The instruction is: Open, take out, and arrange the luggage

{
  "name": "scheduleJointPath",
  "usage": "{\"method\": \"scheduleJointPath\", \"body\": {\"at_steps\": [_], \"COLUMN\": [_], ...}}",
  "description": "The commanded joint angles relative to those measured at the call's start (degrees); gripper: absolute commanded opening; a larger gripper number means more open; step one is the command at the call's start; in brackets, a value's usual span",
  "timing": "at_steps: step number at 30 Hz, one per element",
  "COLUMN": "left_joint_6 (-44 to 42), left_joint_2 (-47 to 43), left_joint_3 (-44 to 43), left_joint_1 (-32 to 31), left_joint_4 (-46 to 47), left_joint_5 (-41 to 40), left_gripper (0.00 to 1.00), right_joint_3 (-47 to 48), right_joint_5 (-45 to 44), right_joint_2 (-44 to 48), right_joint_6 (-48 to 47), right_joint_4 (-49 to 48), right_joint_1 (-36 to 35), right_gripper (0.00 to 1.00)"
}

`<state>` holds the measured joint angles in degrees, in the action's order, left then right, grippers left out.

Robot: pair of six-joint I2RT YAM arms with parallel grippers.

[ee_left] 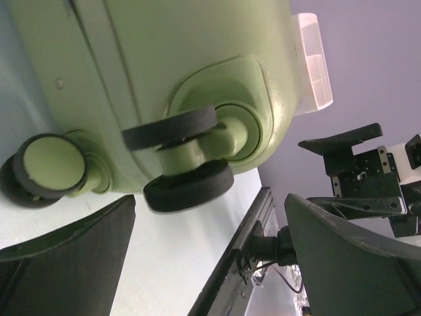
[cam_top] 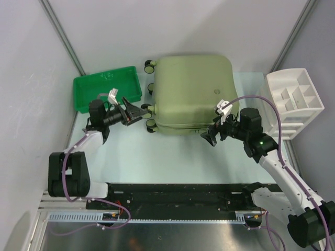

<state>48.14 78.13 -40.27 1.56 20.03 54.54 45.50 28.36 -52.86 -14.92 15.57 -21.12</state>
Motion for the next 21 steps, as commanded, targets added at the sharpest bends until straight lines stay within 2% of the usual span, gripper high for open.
{"method": "scheduleJointPath", "body": {"at_steps": [1,11,14,15,21], "left_joint_6": [4.1,10.6,16.8,18.3,26.6], "left_joint_2": [5.4,12.7,13.2,13.0,10.3], "left_joint_3": [-3.8,-7.5,-7.6,-7.7,-7.0], "left_joint_1": [-3.1,-3.5,-3.7,-3.7,-3.7], "left_joint_4": [8.9,16.7,21.4,22.2,26.2], "left_joint_5": [2.5,2.2,3.9,4.8,5.1], "left_gripper": [1.00,0.97,0.84,0.74,0.49], "right_joint_3": [0.0,0.0,-0.1,-0.3,-3.4], "right_joint_5": [1.7,2.7,2.9,2.8,2.7], "right_joint_2": [-0.7,-2.6,-3.2,-3.2,-1.5], "right_joint_6": [-1.1,-0.7,-1.6,-2.0,-7.7], "right_joint_4": [-0.4,-0.5,-0.2,-0.3,-1.8], "right_joint_1": [0.1,0.1,0.1,0.1,-0.1], "right_gripper": [1.00,1.00,1.00,1.00,1.00]}}
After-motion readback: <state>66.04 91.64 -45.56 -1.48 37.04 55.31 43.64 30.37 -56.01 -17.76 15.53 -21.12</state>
